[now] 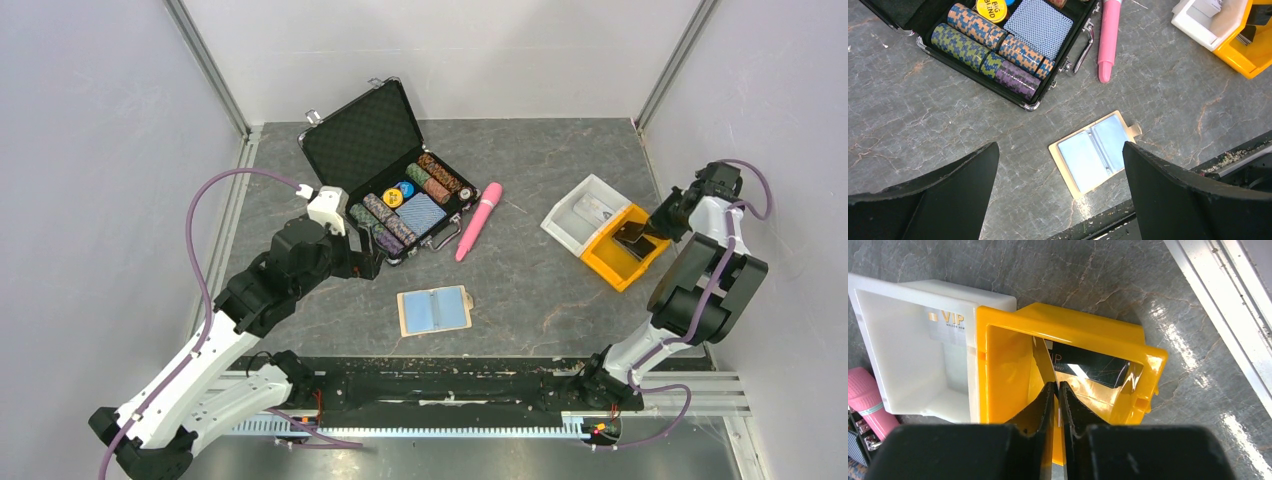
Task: Take the credit cards out of the card holder
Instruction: Place the credit card in the storage box.
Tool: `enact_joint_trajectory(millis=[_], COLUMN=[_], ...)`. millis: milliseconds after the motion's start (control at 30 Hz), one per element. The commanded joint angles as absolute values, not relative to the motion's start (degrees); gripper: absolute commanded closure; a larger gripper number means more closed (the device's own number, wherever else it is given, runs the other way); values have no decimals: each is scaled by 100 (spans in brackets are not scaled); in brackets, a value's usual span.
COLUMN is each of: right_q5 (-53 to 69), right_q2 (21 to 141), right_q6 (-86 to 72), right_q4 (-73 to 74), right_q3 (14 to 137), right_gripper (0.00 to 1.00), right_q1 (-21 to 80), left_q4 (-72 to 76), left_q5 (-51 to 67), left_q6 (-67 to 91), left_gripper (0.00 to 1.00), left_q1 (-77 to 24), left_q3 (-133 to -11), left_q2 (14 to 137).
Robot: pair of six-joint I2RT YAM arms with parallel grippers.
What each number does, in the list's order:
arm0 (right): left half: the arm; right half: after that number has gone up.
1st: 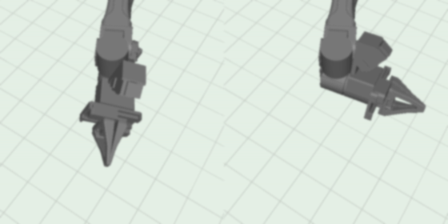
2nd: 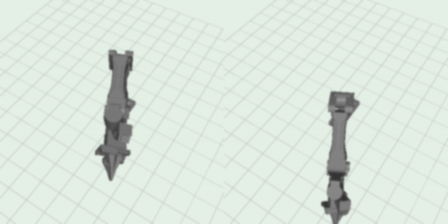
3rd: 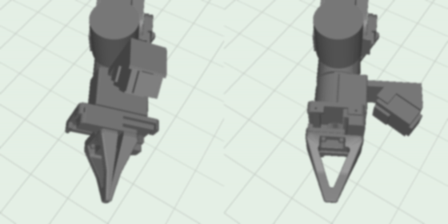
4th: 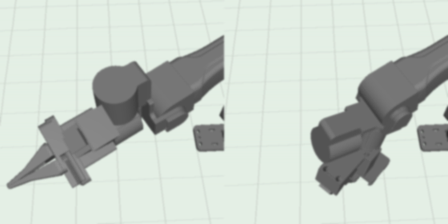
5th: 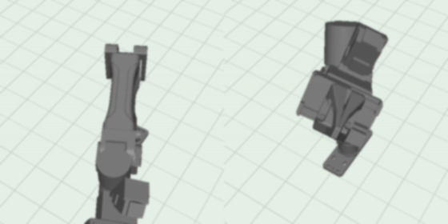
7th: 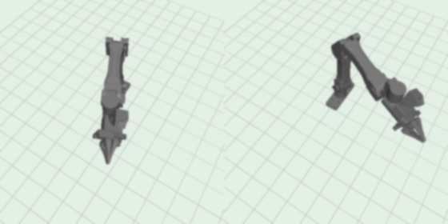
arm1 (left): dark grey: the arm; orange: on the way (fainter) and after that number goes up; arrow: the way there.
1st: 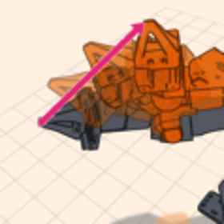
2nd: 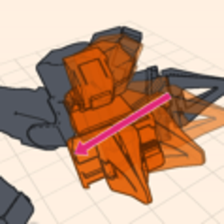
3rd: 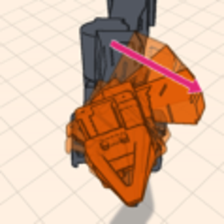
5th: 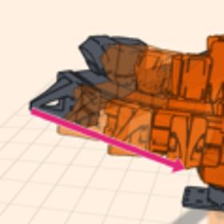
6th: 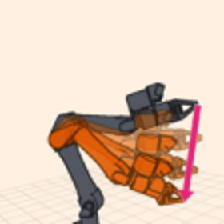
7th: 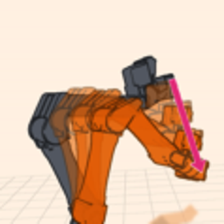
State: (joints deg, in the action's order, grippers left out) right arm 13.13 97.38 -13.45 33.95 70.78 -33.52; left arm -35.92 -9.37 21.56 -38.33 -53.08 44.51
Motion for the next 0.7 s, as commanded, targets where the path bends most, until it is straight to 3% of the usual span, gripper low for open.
enact_joint_trajectory(millis=[0,667], right_q5=[900,-18], right_q2=[9760,9238], right_q6=[-1308,-1256], right_q4=[3309,3621], right_q3=[7405,7691], right_gripper=[88,80], right_q1=[-3328,-2028], left_q4=[-3507,-3546], left_q5=[-1082,-1141], left_q6=[1890,1924], left_gripper=[0,0], left_q1=[-3832,-3832], left_q3=[-5388,-5361], left_q2=[4432,4503])
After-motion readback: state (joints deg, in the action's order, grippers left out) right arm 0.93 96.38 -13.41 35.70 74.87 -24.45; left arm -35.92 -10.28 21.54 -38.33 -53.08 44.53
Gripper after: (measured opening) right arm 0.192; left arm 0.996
